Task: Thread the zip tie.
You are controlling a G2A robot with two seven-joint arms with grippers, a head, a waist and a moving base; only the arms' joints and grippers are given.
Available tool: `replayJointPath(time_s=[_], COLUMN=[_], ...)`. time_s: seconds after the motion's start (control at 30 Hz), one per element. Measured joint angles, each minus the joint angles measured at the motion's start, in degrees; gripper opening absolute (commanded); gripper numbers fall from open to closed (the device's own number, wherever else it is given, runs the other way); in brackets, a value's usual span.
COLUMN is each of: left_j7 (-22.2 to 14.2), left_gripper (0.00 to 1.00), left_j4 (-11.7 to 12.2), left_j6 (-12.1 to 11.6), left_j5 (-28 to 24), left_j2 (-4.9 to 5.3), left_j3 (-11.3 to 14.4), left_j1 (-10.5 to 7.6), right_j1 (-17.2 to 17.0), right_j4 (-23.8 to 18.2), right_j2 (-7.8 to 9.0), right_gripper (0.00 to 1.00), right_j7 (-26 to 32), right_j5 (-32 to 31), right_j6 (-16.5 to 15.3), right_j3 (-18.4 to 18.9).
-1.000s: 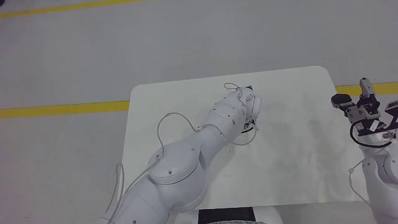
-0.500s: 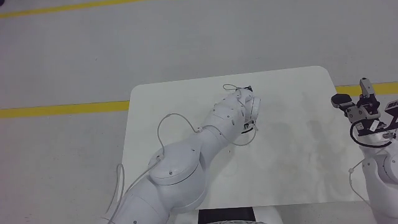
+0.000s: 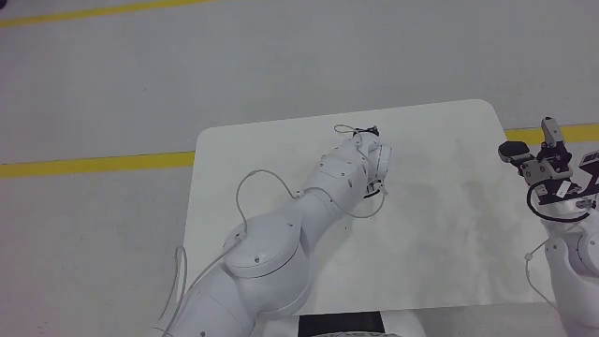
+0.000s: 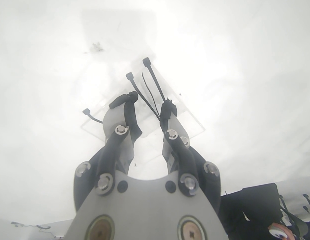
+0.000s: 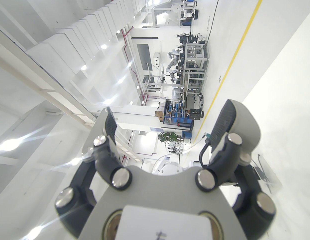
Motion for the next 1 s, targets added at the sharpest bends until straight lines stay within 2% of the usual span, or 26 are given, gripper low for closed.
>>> replayJointPath(time_s=[0.37,0.53,1.0], left_j7=[-0.54,-0.91,-0.20], left_gripper=[0.11,0.09,0.14], left_j4=[-0.04,0.03,0.07], left_j6=[0.00,0.00,0.00], left_j5=[0.05,0.11,-2.03], left_j2=[0.00,0.00,0.00], left_j3=[0.27,0.28,0.32], left_j1=[0.39,0.40,0.46], right_j1=[0.00,0.00,0.00], right_j4=[0.00,0.00,0.00], right_j2=[0.00,0.00,0.00], right_gripper=[1.00,1.00,1.00], right_j7=[0.00,0.00,0.00], right_j5=[0.00,0.00,0.00], right_j6=[0.00,0.00,0.00], right_j3=[0.00,0.00,0.00])
